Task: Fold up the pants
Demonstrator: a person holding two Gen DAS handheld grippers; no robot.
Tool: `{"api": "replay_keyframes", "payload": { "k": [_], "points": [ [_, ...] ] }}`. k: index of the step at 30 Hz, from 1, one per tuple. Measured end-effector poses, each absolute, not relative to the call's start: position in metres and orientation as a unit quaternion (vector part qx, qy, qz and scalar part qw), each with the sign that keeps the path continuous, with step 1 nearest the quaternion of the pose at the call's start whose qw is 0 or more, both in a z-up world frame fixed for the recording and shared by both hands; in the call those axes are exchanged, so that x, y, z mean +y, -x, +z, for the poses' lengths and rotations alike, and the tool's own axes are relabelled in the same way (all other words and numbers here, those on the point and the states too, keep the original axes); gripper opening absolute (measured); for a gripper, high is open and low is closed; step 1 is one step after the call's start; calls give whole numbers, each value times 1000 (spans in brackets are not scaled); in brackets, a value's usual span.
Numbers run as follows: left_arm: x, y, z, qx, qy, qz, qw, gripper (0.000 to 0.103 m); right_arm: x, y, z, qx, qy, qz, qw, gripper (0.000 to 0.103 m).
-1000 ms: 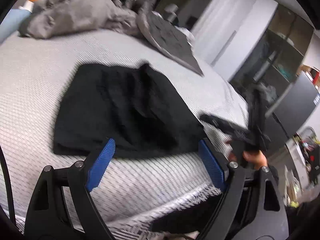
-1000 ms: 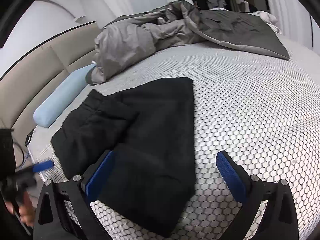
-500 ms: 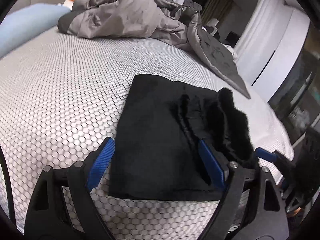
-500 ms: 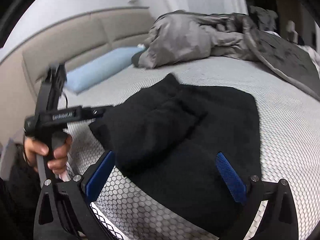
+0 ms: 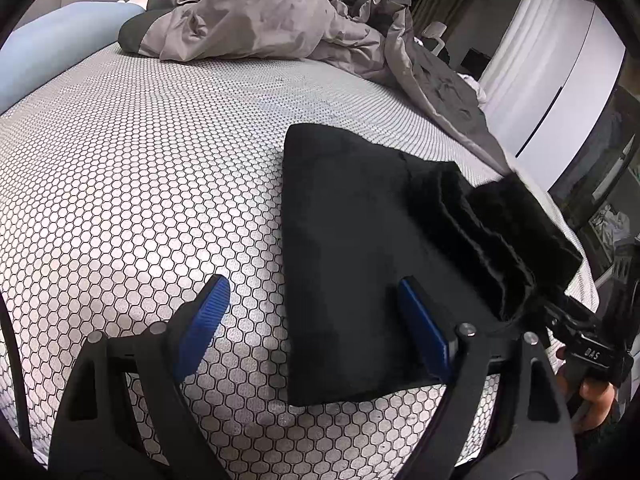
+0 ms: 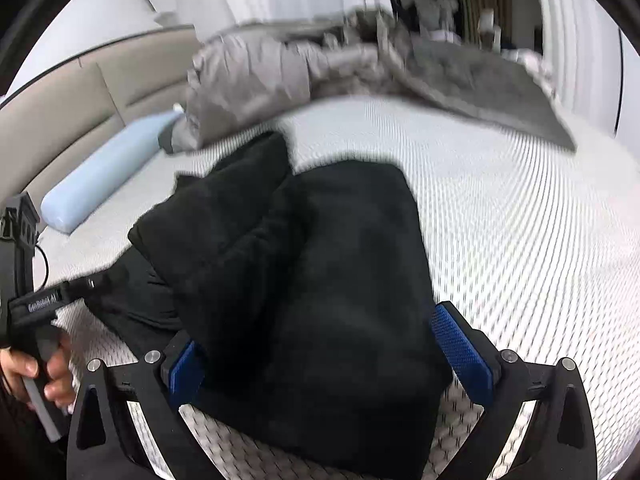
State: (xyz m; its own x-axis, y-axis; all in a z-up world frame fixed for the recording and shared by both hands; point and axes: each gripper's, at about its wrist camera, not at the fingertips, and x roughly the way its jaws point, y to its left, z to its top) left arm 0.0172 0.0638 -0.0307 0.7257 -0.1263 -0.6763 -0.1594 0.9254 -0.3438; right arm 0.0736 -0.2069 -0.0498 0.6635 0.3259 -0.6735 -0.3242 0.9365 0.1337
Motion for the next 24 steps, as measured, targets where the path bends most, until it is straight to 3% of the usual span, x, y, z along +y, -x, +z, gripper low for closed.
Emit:
{"api": "replay_keyframes", "payload": {
  "k": [12,18,24],
  "points": [
    [66,-20,-34,384,192,26,903,84,-258,-62,-24,314,-93,191,925,102],
    [58,-20,-32,382,180,24,906,84,-202,-48,-18,298,16,236,925,102],
    [58,-18,-33,386,174,22,906,84,-142,-60,-44,344,84,259,899,102]
  ]
}}
